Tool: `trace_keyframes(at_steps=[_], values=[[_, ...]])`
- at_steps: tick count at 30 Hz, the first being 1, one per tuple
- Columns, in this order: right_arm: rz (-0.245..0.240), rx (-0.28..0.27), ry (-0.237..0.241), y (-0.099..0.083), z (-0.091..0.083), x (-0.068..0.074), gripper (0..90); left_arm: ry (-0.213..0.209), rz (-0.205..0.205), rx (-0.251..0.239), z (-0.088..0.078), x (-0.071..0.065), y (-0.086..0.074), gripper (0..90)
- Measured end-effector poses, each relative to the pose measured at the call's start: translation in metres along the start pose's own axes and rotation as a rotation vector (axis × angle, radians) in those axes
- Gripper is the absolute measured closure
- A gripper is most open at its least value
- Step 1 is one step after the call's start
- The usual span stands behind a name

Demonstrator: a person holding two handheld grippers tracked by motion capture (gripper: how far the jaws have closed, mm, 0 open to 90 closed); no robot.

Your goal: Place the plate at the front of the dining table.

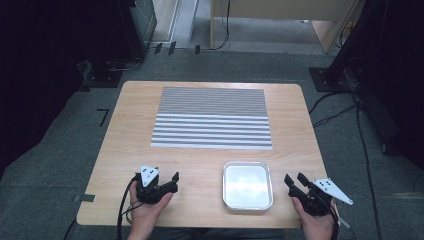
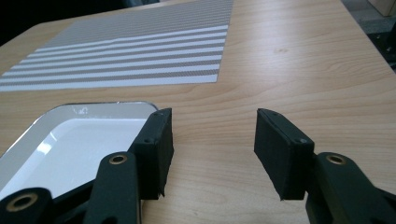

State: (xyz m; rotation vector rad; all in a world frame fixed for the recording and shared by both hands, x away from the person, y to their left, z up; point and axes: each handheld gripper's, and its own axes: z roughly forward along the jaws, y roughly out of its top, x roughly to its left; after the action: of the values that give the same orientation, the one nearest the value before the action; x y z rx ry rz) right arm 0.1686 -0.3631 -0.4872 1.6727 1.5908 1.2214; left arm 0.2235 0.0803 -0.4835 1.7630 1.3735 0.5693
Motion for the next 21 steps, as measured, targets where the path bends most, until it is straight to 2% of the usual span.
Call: trace_keyframes(at_steps=[5,8,10,12,14,17,21], values=[[-0.019,0.029,0.024,-0.003,0.003,0.006,50.4,-0.008,0.014,0.001,0.004,-0.015,0.0,27.2],[-0.011,0.059,0.026,-0.003,0.005,0.006,48.7,-0.009,0.021,0.005,0.006,-0.023,0.0,30.0],[-0.01,0.057,0.038,-0.004,0.005,0.007,48.8,-0.011,0.029,0.011,0.007,-0.029,0.0,31.0],[0.01,0.048,0.06,-0.005,0.006,0.007,49.5,-0.011,0.028,0.01,0.008,-0.034,0.0,31.5],[0.021,0.041,0.082,-0.006,0.007,0.006,54.3,-0.012,0.026,0.007,0.009,-0.039,-0.001,32.4],[0.069,0.026,0.145,-0.006,0.007,0.005,58.8,-0.017,0.032,0.002,0.011,-0.046,0.0,34.5],[0.098,0.01,0.169,-0.006,0.008,0.003,63.0,-0.035,0.037,-0.017,0.012,-0.056,0.0,37.4]])
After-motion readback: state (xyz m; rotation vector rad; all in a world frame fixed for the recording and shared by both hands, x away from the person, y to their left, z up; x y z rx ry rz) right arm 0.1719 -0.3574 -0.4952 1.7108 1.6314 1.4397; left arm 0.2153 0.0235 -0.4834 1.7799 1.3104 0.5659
